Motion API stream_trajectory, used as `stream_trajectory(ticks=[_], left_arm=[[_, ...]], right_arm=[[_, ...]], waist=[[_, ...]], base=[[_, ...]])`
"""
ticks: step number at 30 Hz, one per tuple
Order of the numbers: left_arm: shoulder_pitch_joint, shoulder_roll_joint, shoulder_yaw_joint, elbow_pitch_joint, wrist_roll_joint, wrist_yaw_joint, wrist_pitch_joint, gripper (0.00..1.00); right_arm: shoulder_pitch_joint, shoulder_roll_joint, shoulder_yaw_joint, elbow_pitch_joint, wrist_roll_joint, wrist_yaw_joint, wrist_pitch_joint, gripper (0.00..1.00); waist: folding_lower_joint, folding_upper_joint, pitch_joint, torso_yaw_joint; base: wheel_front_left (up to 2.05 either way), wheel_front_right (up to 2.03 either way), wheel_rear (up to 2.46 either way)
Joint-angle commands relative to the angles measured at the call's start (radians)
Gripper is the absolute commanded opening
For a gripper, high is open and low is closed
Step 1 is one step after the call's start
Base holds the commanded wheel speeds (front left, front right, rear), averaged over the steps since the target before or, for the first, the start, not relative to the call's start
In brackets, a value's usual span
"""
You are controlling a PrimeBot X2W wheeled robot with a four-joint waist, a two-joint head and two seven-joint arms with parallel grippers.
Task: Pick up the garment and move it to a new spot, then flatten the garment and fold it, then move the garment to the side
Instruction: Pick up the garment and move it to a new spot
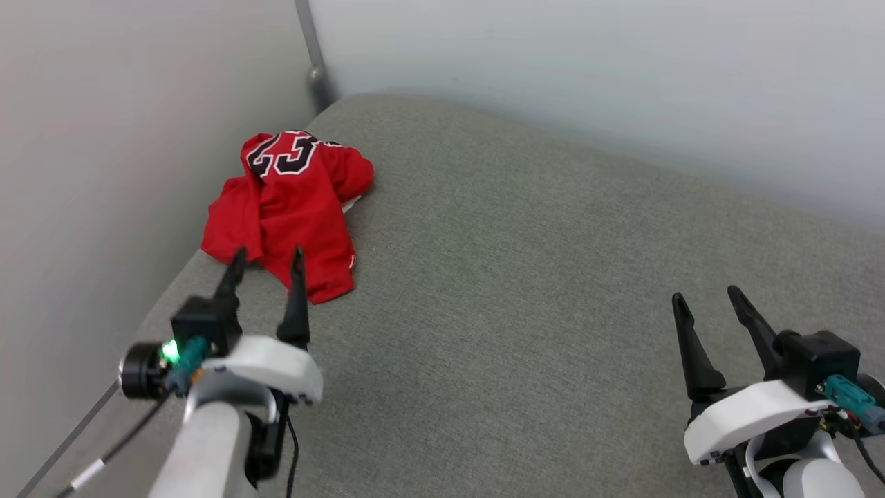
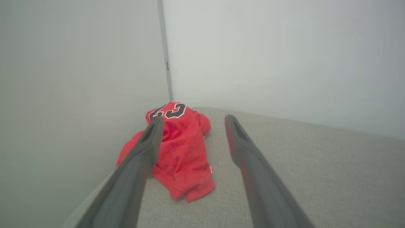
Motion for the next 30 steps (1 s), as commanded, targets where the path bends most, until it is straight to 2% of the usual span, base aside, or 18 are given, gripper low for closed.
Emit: stream_trajectory(ticks=[1, 8, 14, 23, 30], left_arm=[[-0.042, 0.014, 0.007, -0.002, -0.007, -0.007, 0.014, 1.00], [-0.254, 0.087, 0.056, 0.037, -0.055, -0.053, 0.127, 1.00], [-0.435, 0.189, 0.094, 0.105, -0.099, -0.108, 0.276, 1.00], [-0.605, 0.316, 0.103, 0.315, -0.196, -0.169, 0.635, 1.00], [-0.626, 0.363, 0.100, 0.435, -0.264, -0.183, 0.854, 1.00]], right_arm=[[-0.013, 0.001, 0.000, -0.007, -0.007, -0.001, 0.005, 1.00], [-0.055, 0.001, 0.007, -0.029, -0.037, -0.001, 0.026, 1.00], [-0.113, 0.001, 0.005, -0.057, -0.052, -0.001, 0.036, 1.00], [-0.172, 0.001, -0.006, -0.056, -0.067, -0.001, 0.032, 1.00], [-0.206, 0.001, 0.004, -0.058, -0.077, -0.001, 0.023, 1.00]], waist=[[0.0000, 0.0000, 0.020, -0.015], [0.0000, 0.0000, 0.105, -0.080], [0.0000, 0.0000, 0.225, -0.154], [0.0000, 0.0000, 0.353, -0.228], [0.0000, 0.0000, 0.418, -0.252]], base=[[0.00, 0.00, 0.00], [0.00, 0.00, 0.00], [0.00, 0.00, 0.00], [0.00, 0.00, 0.00], [0.00, 0.00, 0.00]])
